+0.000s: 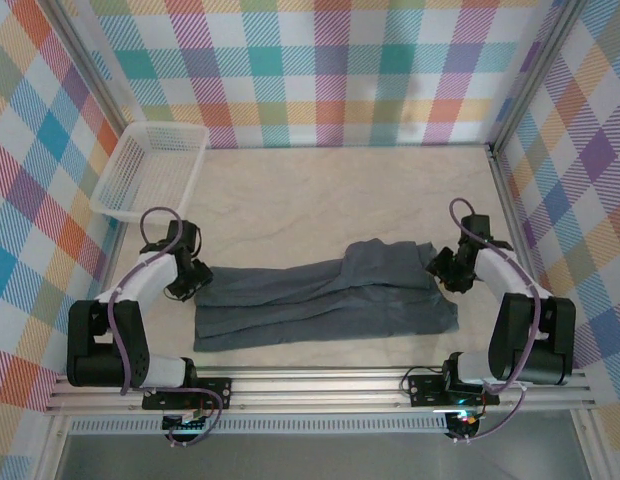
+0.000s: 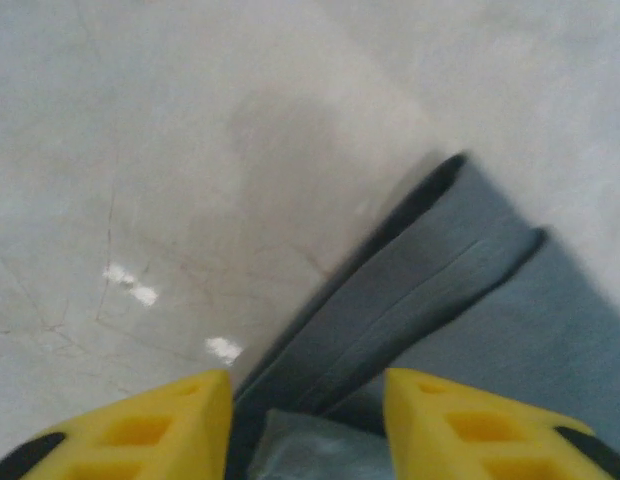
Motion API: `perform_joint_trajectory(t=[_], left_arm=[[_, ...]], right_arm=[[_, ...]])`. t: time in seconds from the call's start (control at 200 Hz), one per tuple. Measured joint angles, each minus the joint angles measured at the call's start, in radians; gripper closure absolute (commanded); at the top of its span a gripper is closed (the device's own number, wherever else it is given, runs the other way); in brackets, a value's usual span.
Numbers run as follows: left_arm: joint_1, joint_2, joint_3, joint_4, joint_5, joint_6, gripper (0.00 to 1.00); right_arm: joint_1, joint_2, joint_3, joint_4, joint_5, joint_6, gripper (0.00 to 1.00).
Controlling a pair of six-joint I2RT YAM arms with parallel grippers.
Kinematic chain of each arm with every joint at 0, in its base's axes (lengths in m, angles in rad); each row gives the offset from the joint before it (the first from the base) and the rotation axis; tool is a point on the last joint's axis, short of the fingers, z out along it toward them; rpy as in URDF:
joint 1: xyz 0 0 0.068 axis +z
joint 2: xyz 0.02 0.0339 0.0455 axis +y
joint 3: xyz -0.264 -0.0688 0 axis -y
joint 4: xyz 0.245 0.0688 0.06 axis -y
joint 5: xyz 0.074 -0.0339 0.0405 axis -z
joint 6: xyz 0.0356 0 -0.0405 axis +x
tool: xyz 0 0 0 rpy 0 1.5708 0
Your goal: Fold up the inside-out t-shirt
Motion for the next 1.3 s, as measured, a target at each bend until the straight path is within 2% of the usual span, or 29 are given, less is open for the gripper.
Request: perform_joint_trajectory(t=[0.11,0.215,0.38,0.49,0.54,0.59,0.7,0.735,0.845,0.95,1.03,1.175,1.225,1.3], left_arm=[[-0.005,-0.052,0.040,0.003,0.009,0.007,0.45],[-0.032,-0.132,0.054,0.023,0.036,0.010,0.41],[-0.121,-0.211,0.057,0.103,0.154,0.029,0.33],[-0.172,-0.216,0.057,0.142,0.205,0.045,0.32],[-0.187,-0.216,0.056,0.146,0.215,0.048,0.31],[-0.196,-0.215,0.056,0.153,0.221,0.049,0.31],[-0.199,-0.215,0.056,0.156,0.216,0.048,0.30],[-0.199,-0.215,0.056,0.156,0.210,0.048,0.29],[-0.199,-0.214,0.054,0.153,0.187,0.048,0.29],[-0.199,-0.201,0.054,0.153,0.176,0.048,0.29],[-0.199,-0.183,0.054,0.154,0.176,0.048,0.28],[-0.199,-0.157,0.054,0.157,0.176,0.048,0.28],[-0.201,-0.151,0.054,0.158,0.177,0.048,0.28],[-0.204,-0.145,0.050,0.177,0.200,0.060,0.28]], right_arm=[[0.027,-0.040,0.087,0.021,0.011,-0.028,0.49],[0.093,0.023,0.201,0.037,0.031,-0.072,0.45],[0.133,0.279,0.356,0.067,-0.001,-0.131,0.42],[0.147,0.466,0.458,0.063,-0.027,-0.158,0.42],[0.154,0.529,0.488,0.059,-0.042,-0.161,0.46],[0.161,0.569,0.504,0.051,-0.057,-0.164,0.55],[0.167,0.589,0.509,0.031,-0.098,-0.166,0.93],[0.168,0.583,0.509,0.027,-0.111,-0.162,1.00],[0.169,0.541,0.508,0.017,-0.146,-0.153,1.00],[0.169,0.434,0.483,0.021,-0.169,-0.148,1.00],[0.169,0.298,0.409,0.052,-0.185,-0.126,1.00],[0.169,-0.029,0.129,0.106,-0.187,-0.069,1.00],[0.169,-0.114,0.040,0.097,-0.166,-0.061,0.84],[0.178,-0.158,-0.009,0.047,-0.134,-0.068,0.72]])
